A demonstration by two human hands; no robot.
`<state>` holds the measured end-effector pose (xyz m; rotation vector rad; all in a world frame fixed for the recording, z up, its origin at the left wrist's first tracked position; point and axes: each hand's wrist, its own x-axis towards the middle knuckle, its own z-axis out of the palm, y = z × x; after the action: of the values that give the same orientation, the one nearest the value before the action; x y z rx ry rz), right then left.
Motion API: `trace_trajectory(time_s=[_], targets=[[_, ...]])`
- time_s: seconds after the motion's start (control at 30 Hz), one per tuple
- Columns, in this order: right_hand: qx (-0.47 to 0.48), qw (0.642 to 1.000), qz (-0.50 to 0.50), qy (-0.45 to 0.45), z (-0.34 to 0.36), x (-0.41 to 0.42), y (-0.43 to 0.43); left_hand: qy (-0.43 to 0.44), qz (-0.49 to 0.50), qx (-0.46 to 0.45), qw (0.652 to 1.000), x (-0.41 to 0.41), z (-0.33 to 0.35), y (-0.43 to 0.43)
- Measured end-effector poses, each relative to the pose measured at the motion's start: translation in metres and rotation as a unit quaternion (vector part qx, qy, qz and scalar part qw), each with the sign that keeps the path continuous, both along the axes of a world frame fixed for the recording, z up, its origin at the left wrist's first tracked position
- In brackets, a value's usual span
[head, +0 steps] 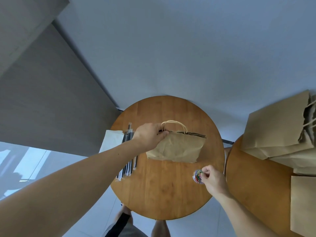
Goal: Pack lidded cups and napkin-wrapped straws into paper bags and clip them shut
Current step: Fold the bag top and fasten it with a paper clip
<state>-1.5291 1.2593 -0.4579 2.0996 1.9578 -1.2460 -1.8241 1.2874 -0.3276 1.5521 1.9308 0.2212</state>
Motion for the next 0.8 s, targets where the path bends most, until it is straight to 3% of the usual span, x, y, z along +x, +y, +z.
trace_trajectory(time_s=[0.3, 0.67, 0.8], targets=[[-0.01, 0.968, -0.112, 0.226, 0.066, -0.024, 0.009, 0.028, -0.016, -0.002, 0.999, 0.0, 0.001, -0.002], [0.079, 0.948, -0.092, 0.294, 0.128, -0.084, 0.028, 0.022, -0.018, 0.005, 1.0, 0.0, 0.003, 0.0], [0.061, 0.935, -0.093, 0.337, 0.134, -0.105, 0.031, 0.025, -0.02, 0.008, 0.999, 0.003, 0.003, 0.002]])
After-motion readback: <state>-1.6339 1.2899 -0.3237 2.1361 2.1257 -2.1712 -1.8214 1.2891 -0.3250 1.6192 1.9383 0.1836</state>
